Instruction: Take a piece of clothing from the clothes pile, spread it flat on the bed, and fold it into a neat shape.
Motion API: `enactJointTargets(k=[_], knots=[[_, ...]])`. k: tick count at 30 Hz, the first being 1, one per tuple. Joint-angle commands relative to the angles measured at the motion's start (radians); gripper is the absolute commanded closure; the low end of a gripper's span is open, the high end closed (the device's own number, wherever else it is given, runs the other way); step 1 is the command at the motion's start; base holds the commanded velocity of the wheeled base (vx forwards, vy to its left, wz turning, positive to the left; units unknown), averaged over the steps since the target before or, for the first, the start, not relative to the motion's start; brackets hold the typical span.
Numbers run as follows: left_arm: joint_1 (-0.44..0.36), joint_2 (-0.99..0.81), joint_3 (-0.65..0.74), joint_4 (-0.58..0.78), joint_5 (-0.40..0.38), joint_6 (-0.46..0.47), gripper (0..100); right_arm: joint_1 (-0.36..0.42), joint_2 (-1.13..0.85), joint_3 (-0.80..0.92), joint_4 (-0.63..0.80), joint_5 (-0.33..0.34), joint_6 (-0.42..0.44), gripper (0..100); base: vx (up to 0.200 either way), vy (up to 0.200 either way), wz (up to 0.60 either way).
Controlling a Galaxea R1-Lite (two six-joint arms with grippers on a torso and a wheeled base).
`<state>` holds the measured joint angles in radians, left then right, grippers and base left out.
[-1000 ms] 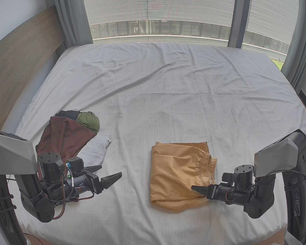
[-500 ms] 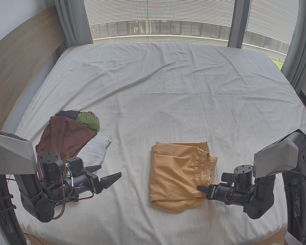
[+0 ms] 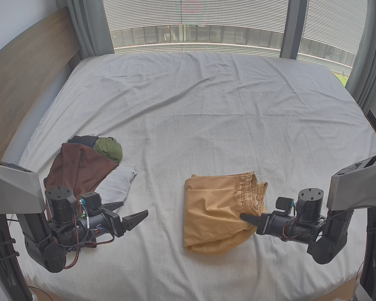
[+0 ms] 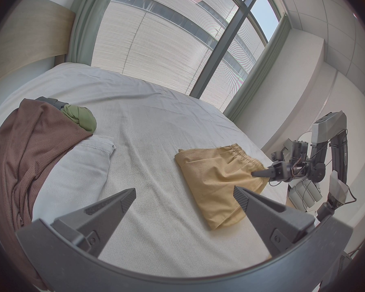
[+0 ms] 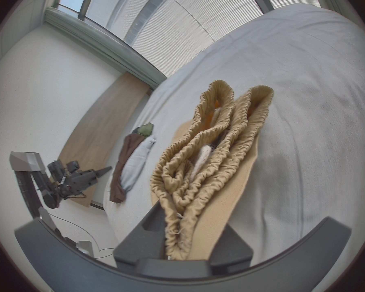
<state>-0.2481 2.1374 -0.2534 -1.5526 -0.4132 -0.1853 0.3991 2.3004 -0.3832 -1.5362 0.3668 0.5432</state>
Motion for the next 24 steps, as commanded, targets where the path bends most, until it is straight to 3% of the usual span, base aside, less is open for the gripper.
enactJointTargets(k=[1,14,24], knots=[[0.001,-0.004,0.002,-0.001,0.001,0.000,0,0.001,-0.082,-0.006,-0.001,0.015,0.001,100,0.000,0.000,0.00],[0.001,-0.019,0.011,0.000,0.001,-0.002,0,0.003,-0.133,-0.089,-0.001,0.104,0.012,100,0.000,0.000,0.00],[0.001,-0.021,0.016,0.000,0.001,-0.002,0,0.000,-0.154,-0.181,0.016,0.116,0.020,100,0.000,0.000,0.00]])
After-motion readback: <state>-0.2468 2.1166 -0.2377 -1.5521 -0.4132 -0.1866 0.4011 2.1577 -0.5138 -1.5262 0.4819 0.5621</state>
